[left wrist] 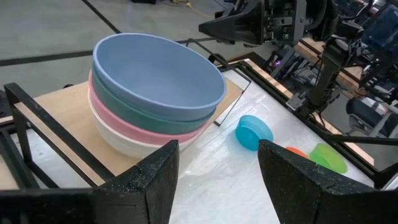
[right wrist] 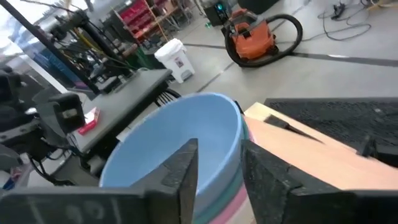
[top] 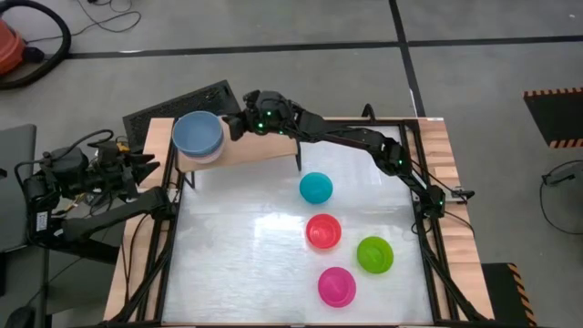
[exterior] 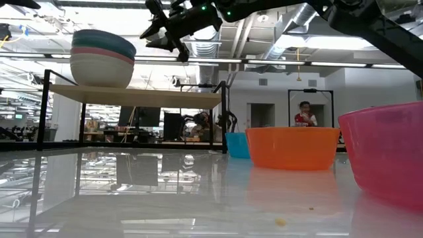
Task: Place and stack bowls onto a shelf
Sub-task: Put the small blue bowl on the shelf
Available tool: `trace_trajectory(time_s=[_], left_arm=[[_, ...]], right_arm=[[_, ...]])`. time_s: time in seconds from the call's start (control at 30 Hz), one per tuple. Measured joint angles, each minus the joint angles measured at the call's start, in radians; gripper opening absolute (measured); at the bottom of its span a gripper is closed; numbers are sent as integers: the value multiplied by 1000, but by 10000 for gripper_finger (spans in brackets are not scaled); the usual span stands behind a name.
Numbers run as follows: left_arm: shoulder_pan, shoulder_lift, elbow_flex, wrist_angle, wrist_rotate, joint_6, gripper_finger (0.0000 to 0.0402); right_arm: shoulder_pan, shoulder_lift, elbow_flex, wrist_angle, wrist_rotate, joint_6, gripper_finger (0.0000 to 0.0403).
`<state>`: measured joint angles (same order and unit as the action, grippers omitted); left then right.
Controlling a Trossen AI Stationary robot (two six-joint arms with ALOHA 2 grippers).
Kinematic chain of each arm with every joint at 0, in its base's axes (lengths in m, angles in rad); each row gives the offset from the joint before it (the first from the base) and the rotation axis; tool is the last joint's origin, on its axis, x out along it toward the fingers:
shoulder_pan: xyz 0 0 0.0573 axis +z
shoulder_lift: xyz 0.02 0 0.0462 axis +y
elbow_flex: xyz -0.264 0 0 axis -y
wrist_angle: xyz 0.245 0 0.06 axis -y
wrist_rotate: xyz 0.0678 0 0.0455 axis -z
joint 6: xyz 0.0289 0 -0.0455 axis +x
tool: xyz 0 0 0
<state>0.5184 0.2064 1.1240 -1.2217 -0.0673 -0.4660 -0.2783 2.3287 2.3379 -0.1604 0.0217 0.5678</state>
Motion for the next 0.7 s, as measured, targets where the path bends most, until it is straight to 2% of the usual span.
trace_trajectory(time_s=[0.13, 0.27, 0.4, 0.53, 0.7], left_arm=[[0, 0, 0, 0, 3, -6, 204], [0, 0, 0, 0, 6, -6, 204], [0, 0, 0, 0, 3, -6, 204], [0, 0, 0, 0, -10, -6, 204], [0, 0, 0, 17, 23, -22, 204]], right_arm=[[0, -15, -1, 110, -54, 0, 150], [13, -26, 3, 178, -56, 5, 118], [26, -18, -8, 142, -71, 4, 80], [47, -18, -30, 110, -59, -24, 62], [66, -35, -9, 63, -182, -21, 59]])
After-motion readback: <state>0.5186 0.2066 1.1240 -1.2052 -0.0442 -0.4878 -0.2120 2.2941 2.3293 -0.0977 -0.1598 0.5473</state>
